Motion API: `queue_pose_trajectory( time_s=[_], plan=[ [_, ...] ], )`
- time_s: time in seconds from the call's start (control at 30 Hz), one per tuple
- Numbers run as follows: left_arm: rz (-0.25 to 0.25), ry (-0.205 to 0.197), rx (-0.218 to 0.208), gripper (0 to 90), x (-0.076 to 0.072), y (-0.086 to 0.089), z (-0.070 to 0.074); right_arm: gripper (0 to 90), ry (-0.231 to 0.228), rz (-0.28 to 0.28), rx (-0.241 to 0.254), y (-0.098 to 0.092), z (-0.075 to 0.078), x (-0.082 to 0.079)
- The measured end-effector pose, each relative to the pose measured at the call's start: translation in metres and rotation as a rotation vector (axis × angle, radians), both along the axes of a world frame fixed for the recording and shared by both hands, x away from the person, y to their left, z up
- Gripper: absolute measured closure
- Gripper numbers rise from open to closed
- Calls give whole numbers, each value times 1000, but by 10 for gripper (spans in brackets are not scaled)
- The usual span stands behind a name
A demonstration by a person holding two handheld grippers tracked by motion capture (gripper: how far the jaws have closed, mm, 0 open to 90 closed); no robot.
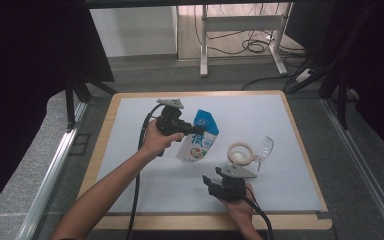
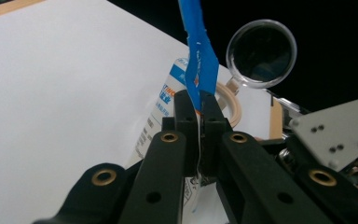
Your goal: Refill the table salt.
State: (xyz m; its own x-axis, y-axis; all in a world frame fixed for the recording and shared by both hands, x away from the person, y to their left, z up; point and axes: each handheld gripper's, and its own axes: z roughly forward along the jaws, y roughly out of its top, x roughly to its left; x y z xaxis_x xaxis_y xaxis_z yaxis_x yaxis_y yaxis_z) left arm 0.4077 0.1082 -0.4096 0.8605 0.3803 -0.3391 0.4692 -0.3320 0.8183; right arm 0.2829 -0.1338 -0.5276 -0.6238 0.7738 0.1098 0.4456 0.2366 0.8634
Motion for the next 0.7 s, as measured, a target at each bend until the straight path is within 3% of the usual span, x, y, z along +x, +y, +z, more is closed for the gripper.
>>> queue_pose_trajectory(
  time_s=[0.33, 0.47, 0.7],
  plan=[
    [78, 10, -44, 899, 2, 29, -12, 413, -7, -16, 6, -6, 2, 1],
    [137, 12, -69, 898, 6, 47, -19, 413, -3, -14, 3, -6, 0, 2],
    [231, 5, -68, 898, 13, 72, -31, 412, -2, -8, -1, -4, -1, 2]
  ],
)
